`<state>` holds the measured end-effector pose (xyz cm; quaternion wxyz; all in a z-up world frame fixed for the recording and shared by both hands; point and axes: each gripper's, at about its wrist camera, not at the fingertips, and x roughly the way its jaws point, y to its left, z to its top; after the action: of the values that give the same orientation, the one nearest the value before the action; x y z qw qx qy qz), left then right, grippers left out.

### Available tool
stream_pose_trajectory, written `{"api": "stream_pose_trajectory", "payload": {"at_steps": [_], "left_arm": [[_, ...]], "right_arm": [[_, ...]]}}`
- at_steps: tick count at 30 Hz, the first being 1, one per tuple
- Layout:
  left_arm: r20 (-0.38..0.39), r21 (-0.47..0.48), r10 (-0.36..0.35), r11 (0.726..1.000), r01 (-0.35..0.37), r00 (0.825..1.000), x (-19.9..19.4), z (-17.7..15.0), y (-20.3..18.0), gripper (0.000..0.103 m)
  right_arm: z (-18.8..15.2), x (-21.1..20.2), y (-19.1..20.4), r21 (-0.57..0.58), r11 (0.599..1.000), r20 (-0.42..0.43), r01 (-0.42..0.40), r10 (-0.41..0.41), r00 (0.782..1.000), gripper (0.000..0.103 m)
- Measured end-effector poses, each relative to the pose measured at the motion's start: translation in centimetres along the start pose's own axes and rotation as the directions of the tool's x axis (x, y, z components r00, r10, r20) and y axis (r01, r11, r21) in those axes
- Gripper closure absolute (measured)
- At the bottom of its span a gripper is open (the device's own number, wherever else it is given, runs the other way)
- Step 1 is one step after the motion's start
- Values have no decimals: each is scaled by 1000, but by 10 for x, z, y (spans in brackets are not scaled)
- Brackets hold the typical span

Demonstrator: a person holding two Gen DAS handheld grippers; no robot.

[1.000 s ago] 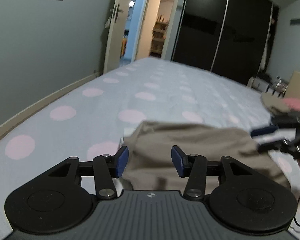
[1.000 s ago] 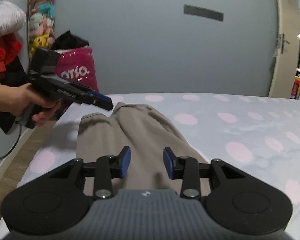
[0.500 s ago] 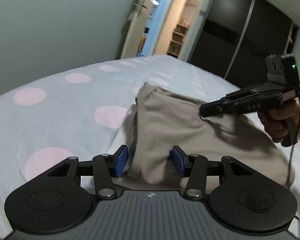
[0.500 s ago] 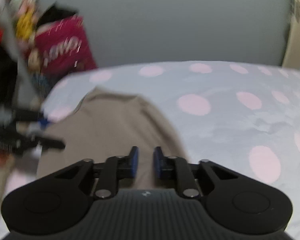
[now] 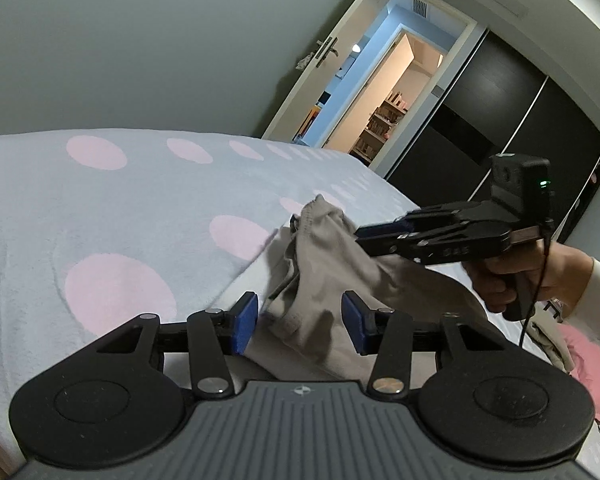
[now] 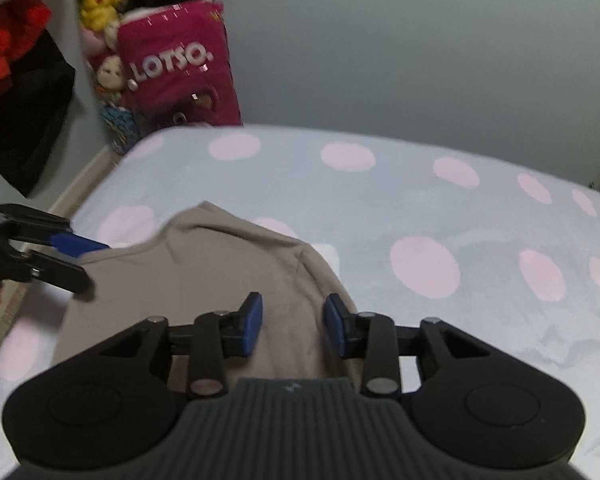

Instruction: Fold clothes

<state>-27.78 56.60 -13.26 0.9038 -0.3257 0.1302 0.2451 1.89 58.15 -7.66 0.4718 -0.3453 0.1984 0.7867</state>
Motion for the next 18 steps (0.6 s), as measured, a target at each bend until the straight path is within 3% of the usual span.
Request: {"api": "stream_pose_trajectory", "payload": {"at_steps": [1, 2, 5, 7, 10, 12, 13, 16, 18], "left_arm": [[0, 2, -1, 1000, 1, 1000, 0, 0, 1, 59], [1, 4, -1, 1000, 1, 1000, 1, 0, 2, 59], [1, 19, 4, 1000, -4, 1000, 2, 1, 0, 61], [-3, 31, 4, 1000, -4, 1000, 3, -1, -1, 61], [-8, 34, 5, 999, -5, 1000, 4, -2, -1, 61], [-10, 30, 5, 1000, -4, 1000, 3, -3, 0, 61], [-9, 27, 4, 1000, -4, 1000, 2, -4, 0, 61], [5, 32, 3, 999, -3, 1000, -3, -2, -1, 61], [24, 37, 3, 999, -4, 1000, -8, 0, -3, 61]], "right_arm": [[0, 3, -3, 21, 1000, -13, -18, 18, 1000, 75], [0, 5, -6, 43, 998, -24, -37, 38, 999, 94], [2, -3, -21, 148, 985, 19, -91, 90, 996, 96], [2, -14, -31, 209, 968, 89, -138, 121, 989, 96], [0, -16, -40, 232, 968, 87, -94, 76, 993, 96], [-3, -7, -42, 247, 968, 43, -53, 44, 998, 96], [-4, -2, -42, 261, 965, 25, -41, 36, 999, 93], [-5, 4, -42, 283, 959, 6, -25, 25, 1000, 70], [-3, -2, -39, 272, 961, 46, -47, 35, 998, 70]]}}
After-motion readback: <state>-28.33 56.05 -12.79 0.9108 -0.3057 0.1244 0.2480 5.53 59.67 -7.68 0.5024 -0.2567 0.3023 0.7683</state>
